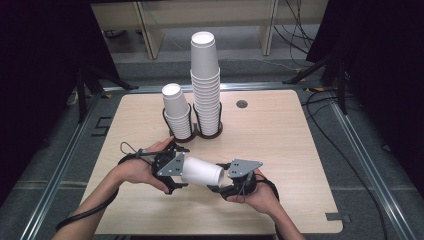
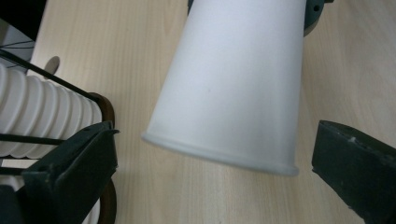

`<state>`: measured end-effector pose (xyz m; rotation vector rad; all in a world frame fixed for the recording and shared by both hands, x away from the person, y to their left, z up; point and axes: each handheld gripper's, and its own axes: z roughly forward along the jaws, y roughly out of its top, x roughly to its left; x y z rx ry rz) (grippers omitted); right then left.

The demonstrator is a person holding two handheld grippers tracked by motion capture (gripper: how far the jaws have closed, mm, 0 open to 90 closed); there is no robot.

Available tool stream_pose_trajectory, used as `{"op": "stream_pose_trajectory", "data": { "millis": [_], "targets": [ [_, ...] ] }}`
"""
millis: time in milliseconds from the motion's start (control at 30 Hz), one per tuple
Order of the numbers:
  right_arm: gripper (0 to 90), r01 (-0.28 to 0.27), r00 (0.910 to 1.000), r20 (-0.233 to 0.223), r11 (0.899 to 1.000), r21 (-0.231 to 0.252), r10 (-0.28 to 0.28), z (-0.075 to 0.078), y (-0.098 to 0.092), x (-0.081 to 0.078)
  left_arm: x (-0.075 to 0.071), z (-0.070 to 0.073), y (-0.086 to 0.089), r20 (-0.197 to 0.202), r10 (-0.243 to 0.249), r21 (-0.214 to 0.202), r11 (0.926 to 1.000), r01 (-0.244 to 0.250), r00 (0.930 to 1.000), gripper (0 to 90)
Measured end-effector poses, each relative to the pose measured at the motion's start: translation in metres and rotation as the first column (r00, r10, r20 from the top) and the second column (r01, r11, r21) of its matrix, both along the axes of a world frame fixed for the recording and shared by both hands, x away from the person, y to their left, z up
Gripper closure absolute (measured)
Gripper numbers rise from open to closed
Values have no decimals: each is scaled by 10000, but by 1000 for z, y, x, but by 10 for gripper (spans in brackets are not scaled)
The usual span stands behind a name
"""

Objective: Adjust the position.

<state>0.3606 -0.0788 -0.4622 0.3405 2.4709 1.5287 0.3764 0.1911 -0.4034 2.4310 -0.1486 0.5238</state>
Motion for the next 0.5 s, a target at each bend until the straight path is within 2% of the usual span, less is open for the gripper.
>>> {"op": "stream_pose_trajectory", "data": {
  "millis": [67, 100, 133, 200, 267, 300, 333, 367, 400, 500],
  "targets": [
    [281, 49, 9999, 113, 10000, 73, -50, 1, -3, 1, 0, -4, 5, -26, 100, -638, 9979, -102, 9999, 0],
    [281, 136, 9999, -79, 9998, 177, -134, 1, -5, 0, 0, -6, 8, -75, 167, -986, 9950, -174, 9998, 0],
    [281, 185, 9998, -74, 9996, 232, -183, 1, -6, 0, -1, -9, 9, -245, 331, -1592, 9866, -366, 9992, 0],
    [281, 188, 9998, -37, 9994, 273, -187, 2, -9, 0, -1, -15, 14, -424, 445, -2338, 9708, -532, 9981, 0],
    [281, 163, 9999, -9, 9995, 256, -163, 3, -12, 0, -1, -22, 17, -648, 467, -3006, 9516, -641, 9968, 0],
    [280, 148, 9999, -13, 9996, 224, -148, 3, -13, 0, -1, -26, 19, -750, 465, -3226, 9441, -683, 9961, 0],
    [281, 168, 9998, -51, 9995, 260, -166, 3, -13, -1, -1, -29, 20, -742, 444, -3334, 9404, -668, 9963, 0],
    [280, 153, 9999, -69, 9995, 264, -151, 3, -13, -1, -1, -32, 21, -914, 404, -3513, 9336, -702, 9950, 1],
    [280, 156, 9998, 91, 9996, 253, -159, 3, -14, -1, -1, -36, 21, -971, 422, -3657, 9277, -750, 9944, 1],
    [281, 154, 9998, 94, 9995, 269, -156, 4, -14, -1, -1, -42, 23, -1077, 380, -3764, 9233, -761, 9935, 0]
  ]
}}
